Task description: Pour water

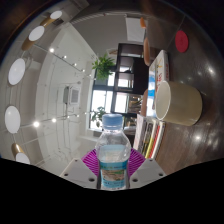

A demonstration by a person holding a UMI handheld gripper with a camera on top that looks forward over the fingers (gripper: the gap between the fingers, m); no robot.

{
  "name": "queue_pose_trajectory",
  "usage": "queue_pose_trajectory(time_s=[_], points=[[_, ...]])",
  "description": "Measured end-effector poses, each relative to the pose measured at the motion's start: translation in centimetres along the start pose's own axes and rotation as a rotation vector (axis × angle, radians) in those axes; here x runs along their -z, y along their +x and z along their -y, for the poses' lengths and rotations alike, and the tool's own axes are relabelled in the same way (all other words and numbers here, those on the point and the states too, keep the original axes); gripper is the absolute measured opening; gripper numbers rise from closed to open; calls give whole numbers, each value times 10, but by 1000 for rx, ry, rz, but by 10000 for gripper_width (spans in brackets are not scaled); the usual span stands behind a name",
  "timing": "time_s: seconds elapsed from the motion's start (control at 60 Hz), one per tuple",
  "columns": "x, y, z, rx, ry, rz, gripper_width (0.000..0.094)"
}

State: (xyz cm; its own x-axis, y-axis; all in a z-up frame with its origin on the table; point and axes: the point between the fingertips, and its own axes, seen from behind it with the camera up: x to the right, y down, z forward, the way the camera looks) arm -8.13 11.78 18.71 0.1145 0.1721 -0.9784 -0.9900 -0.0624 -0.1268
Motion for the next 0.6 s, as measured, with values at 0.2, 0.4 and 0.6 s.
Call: queue_pose_trajectory(time_s=[0.2,0.4,0.6], points=[[-16,15,38,-382,98,34,320],[-13,27,69,-673,198,72,335],[-6,31,78,-783,238,91,334]])
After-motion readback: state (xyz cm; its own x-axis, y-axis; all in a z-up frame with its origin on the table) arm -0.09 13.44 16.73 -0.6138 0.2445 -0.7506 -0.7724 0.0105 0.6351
